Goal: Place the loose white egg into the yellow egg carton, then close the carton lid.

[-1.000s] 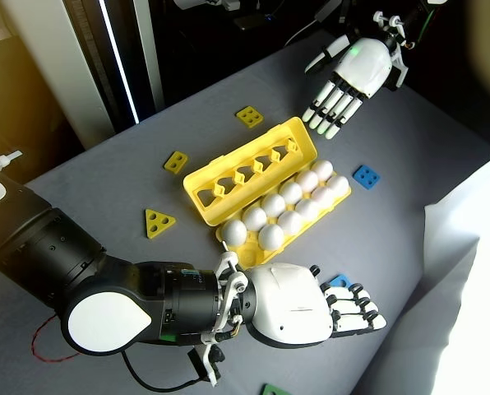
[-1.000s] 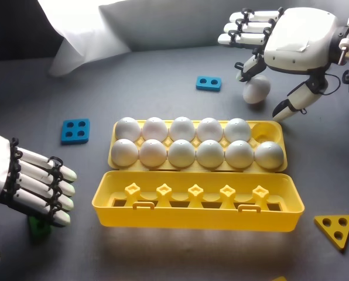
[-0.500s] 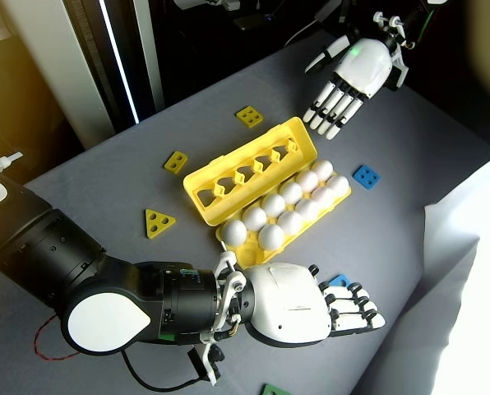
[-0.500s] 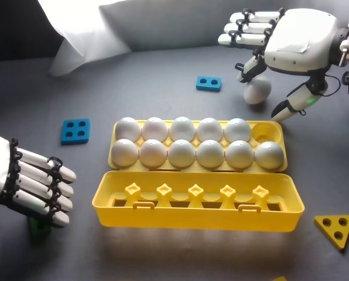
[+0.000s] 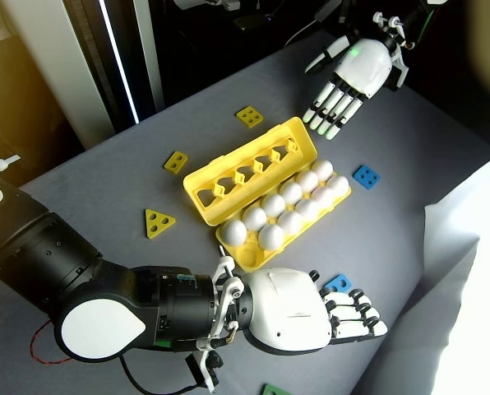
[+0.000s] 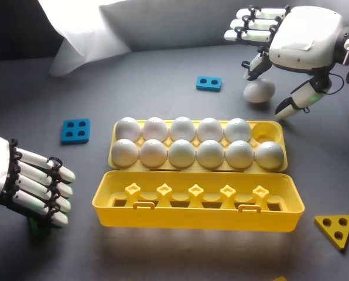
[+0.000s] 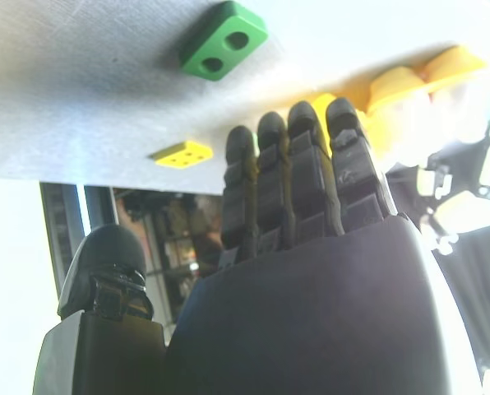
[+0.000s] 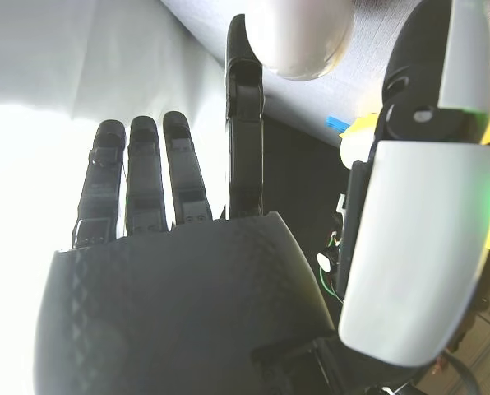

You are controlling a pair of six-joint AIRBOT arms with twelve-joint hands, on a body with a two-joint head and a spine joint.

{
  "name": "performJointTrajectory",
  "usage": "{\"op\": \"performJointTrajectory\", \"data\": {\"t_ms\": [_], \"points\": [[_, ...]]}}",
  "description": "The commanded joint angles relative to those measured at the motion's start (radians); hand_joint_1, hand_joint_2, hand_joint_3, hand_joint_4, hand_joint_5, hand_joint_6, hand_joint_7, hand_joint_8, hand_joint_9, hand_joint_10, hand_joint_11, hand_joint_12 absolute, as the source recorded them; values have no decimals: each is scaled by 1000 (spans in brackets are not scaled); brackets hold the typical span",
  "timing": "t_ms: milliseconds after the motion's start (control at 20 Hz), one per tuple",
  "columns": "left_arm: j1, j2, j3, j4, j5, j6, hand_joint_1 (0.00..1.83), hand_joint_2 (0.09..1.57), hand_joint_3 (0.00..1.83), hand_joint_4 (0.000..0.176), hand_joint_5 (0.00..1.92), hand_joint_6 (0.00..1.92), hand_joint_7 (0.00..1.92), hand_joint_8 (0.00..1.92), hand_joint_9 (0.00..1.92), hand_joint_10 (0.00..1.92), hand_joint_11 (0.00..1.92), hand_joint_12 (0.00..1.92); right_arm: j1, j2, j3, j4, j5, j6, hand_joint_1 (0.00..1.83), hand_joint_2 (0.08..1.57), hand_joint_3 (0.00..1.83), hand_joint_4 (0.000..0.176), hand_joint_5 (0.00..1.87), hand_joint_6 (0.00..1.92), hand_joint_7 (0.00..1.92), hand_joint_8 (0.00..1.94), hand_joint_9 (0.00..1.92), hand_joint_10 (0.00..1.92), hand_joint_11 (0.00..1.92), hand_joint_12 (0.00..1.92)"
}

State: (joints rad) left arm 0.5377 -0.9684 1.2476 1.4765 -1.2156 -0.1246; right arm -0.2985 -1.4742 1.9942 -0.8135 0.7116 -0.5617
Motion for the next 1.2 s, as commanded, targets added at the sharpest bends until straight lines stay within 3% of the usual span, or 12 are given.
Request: {"op": "performJointTrajectory", "data": {"t_ms": [0,50,250,650,700,750,1150], "points": [[-5,12,9,-63,-52,2,0,1281,0,0,333,5,292,4,211,2,39,167,-7,13,7,39,55,-4,700,758,5,174,794,0,11,0,0,0,0,0],[-5,12,9,-63,-52,2,0,1279,0,0,323,0,285,0,210,2,34,167,-8,13,7,41,55,-4,724,757,4,155,801,5,22,5,0,0,0,0],[-8,12,9,-59,-52,1,0,1272,0,0,279,0,244,1,173,2,1,164,-14,11,7,42,56,-4,722,740,0,176,889,12,58,0,0,0,0,0],[-10,13,7,-57,-50,0,0,1272,0,0,281,2,251,2,176,2,2,176,-13,0,7,46,56,-4,717,750,1,176,857,10,32,6,0,0,0,0],[-10,13,7,-57,-50,0,0,1275,0,0,283,3,254,3,181,4,7,180,-13,0,7,46,56,-4,728,750,1,169,855,8,35,6,0,0,0,0],[-11,13,7,-57,-49,-1,0,1275,0,0,272,0,245,0,177,1,2,184,-14,0,7,46,56,-4,714,745,0,176,879,14,55,10,0,0,0,0],[-16,14,6,-57,-48,-1,0,1280,1,0,319,5,307,4,224,3,24,179,-16,-1,7,46,56,-4,723,751,1,176,873,14,70,11,0,0,0,0]]}}
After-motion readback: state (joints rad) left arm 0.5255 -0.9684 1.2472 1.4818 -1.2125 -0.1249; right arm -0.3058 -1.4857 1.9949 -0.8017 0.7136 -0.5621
